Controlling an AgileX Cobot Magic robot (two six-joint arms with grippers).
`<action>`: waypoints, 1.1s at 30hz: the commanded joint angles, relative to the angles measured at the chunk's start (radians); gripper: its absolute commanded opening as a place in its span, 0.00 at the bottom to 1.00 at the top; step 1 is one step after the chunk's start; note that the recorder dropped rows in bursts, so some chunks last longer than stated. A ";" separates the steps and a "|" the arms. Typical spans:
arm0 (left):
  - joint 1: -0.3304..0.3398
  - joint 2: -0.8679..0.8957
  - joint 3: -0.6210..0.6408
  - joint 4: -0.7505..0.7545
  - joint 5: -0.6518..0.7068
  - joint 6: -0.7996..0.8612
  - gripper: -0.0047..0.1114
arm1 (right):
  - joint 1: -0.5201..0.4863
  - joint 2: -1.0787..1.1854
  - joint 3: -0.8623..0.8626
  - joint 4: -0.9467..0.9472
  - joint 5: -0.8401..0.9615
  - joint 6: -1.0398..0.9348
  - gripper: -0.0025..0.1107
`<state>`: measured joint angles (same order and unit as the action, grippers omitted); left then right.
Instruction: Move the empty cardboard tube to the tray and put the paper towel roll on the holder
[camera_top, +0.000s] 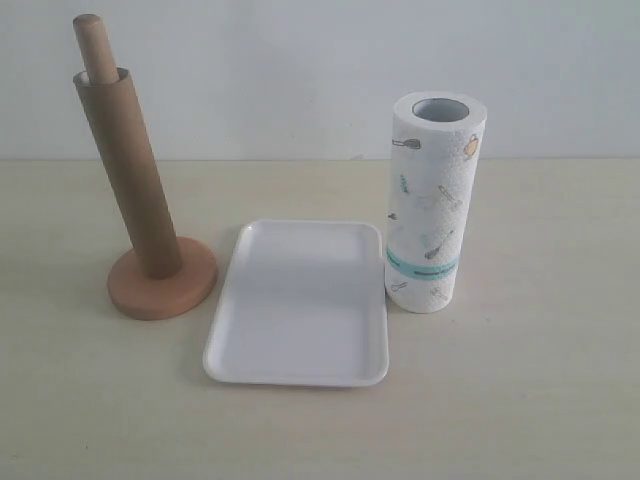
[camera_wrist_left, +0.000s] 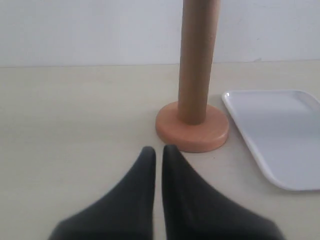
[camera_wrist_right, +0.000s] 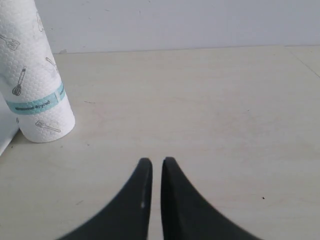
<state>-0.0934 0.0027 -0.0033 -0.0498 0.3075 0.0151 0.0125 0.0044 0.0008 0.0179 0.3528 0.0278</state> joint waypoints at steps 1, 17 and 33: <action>0.003 -0.003 0.003 0.102 -0.081 0.044 0.08 | -0.002 -0.004 -0.001 -0.003 -0.012 -0.004 0.08; 0.003 0.001 -0.030 0.195 -0.743 0.071 0.08 | -0.002 -0.004 -0.001 -0.003 -0.009 -0.004 0.08; 0.003 0.353 -0.104 0.188 -0.678 -0.217 0.08 | -0.002 -0.004 -0.001 -0.003 -0.009 -0.004 0.08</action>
<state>-0.0934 0.3538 -0.1006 0.1476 -0.3416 -0.1908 0.0125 0.0044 0.0008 0.0179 0.3528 0.0278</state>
